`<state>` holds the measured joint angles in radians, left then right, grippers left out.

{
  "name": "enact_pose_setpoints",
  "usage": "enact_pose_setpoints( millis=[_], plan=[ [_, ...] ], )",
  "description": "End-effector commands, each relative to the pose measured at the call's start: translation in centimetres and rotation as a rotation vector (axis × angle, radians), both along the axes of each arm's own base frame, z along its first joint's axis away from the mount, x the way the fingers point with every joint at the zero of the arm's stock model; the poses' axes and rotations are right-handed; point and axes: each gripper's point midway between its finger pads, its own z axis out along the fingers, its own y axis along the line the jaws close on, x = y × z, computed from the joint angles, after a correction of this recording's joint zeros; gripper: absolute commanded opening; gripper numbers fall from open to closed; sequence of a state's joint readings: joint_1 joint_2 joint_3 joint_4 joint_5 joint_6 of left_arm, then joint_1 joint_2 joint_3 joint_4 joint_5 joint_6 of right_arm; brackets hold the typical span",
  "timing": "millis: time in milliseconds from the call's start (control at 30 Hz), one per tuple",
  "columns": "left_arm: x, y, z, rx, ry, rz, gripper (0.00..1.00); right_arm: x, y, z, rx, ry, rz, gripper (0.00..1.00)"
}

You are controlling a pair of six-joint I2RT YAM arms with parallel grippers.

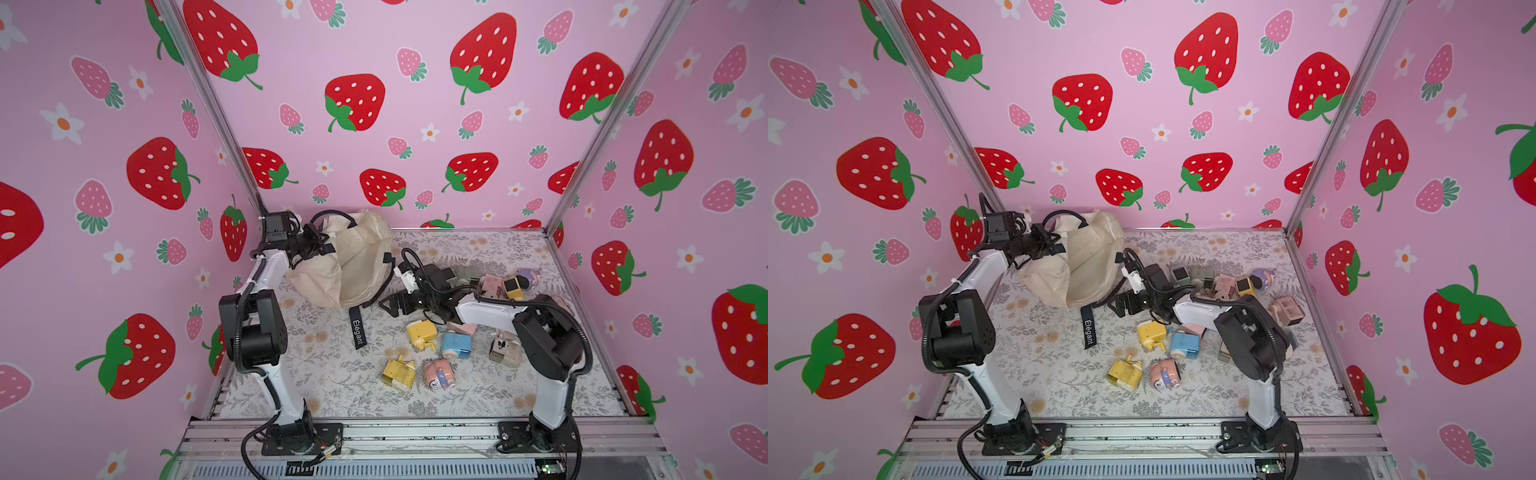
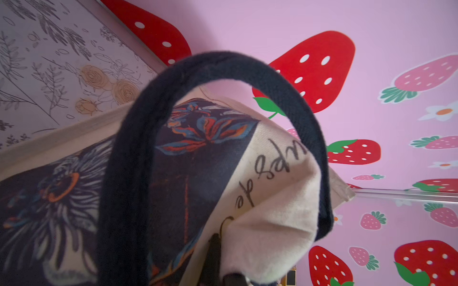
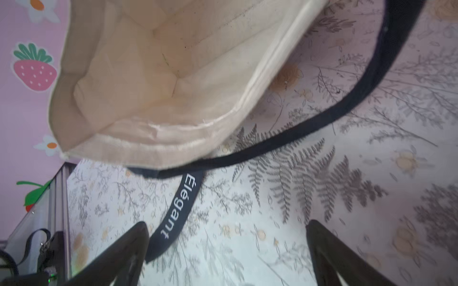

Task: Take out the pencil sharpeners from the tote bags
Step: Adjust the canvas bag at the center of the board.

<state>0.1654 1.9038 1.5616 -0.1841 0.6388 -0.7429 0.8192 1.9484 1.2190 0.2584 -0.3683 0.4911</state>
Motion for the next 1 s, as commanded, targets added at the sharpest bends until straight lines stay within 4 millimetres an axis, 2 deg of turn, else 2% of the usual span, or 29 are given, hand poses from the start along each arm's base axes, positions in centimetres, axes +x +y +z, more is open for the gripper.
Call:
enact_pose_setpoints(
  millis=[0,133,267,300,367,400,433,500,567,633,667,767,867,967],
  plan=[
    [-0.9,-0.7,0.1,-0.042,0.033,-0.012,0.0,2.2,2.4,1.4,0.118,0.107,-0.055,0.99],
    [-1.1,-0.6,-0.1,-0.032,0.037,-0.015,0.0,4.8,4.3,-0.1,0.18,0.195,-0.119,0.99],
    [-1.2,-0.6,-0.5,-0.028,0.048,-0.017,0.0,5.6,5.9,-0.8,0.157,0.235,-0.106,0.99],
    [-1.2,-0.6,-0.4,-0.03,0.046,-0.016,0.0,5.9,6.1,-1.2,0.155,0.238,-0.112,0.9],
    [-1.3,-0.7,0.0,-0.037,0.038,-0.019,0.0,6.3,6.8,-1.7,0.168,0.252,-0.104,0.33],
    [-1.4,-0.7,0.2,-0.039,0.035,-0.02,0.0,6.2,6.9,-1.8,0.169,0.255,-0.093,0.09],
    [-1.6,-0.8,0.5,-0.036,0.028,-0.023,0.0,6.0,6.7,-1.4,0.174,0.243,-0.08,0.0],
    [-1.9,-0.7,1.0,-0.021,0.015,-0.022,0.0,4.8,5.7,0.7,0.17,0.188,-0.046,0.0],
    [-2.2,-0.5,1.1,0.004,0.004,-0.013,0.04,3.0,3.8,4.4,0.15,0.103,-0.007,0.0],
    [-2.4,-0.5,1.1,0.015,-0.015,-0.011,0.05,1.3,1.7,8.4,0.116,0.017,0.026,0.0],
    [-2.6,-0.5,0.9,0.015,-0.019,-0.008,0.11,0.5,0.5,10.6,0.1,-0.034,0.034,0.0],
    [-3.4,-0.8,1.0,0.022,-0.052,-0.02,0.25,-0.9,-1.8,14.1,0.077,-0.077,0.068,0.0],
    [-4.2,-0.8,0.9,0.056,-0.069,-0.027,0.35,-0.6,-2.4,14.0,0.066,-0.047,0.083,0.0],
    [-4.5,-1.2,0.6,0.061,-0.08,-0.048,0.37,0.2,-1.8,11.8,0.048,0.013,0.094,0.0]
  ],
)
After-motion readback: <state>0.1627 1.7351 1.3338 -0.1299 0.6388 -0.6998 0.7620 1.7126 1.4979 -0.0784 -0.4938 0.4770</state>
